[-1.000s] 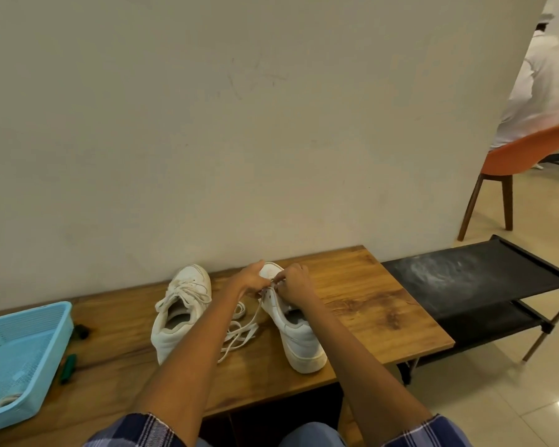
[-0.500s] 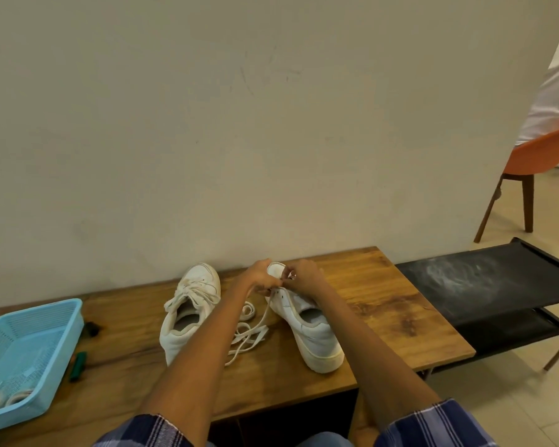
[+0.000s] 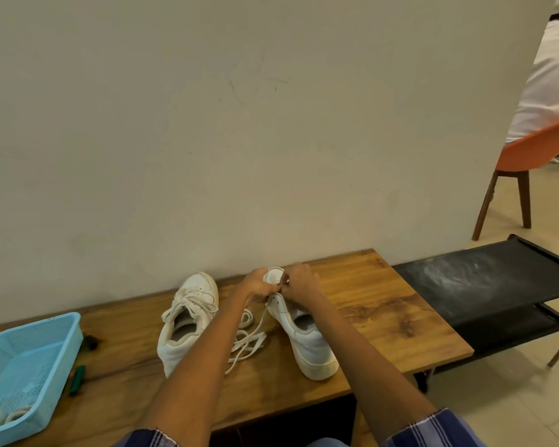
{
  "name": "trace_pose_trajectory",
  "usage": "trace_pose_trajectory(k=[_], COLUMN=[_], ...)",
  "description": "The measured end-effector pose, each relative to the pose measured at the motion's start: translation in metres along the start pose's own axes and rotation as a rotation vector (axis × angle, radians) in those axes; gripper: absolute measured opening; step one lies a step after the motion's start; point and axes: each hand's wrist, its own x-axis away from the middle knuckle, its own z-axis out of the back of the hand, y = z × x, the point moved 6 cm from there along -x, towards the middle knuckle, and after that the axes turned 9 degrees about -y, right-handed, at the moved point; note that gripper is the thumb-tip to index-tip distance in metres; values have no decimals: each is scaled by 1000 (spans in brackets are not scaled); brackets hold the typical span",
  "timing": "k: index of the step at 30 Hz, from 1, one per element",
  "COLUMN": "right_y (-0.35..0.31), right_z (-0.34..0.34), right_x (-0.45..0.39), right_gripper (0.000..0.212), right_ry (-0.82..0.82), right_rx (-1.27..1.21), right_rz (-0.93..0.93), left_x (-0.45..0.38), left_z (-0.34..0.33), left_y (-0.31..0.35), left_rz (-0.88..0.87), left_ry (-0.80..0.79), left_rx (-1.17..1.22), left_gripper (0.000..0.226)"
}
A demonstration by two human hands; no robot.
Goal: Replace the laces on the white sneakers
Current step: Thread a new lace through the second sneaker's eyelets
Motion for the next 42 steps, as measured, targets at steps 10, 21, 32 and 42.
trace_pose_trajectory(k=[10,21,32,42], right_y=[16,39,37,27], right_z=[10,26,-2,0], right_x=[4,19,11,6], right_gripper=[21,10,15,27], right_ry=[198,645,33,47], right_rx=[-144,-754,-691,-104], right_rz=[-118,-99,-65,-147], left_x=[4,7,11,18], left_z=[-5,-11,-19,-34], left_y=[-1,50,21,32], left_rz=[1,-234,-192,-261], left_ry=[-4,275,715,768], left_rx=[104,-294,430,232], left_gripper=[36,42,29,16])
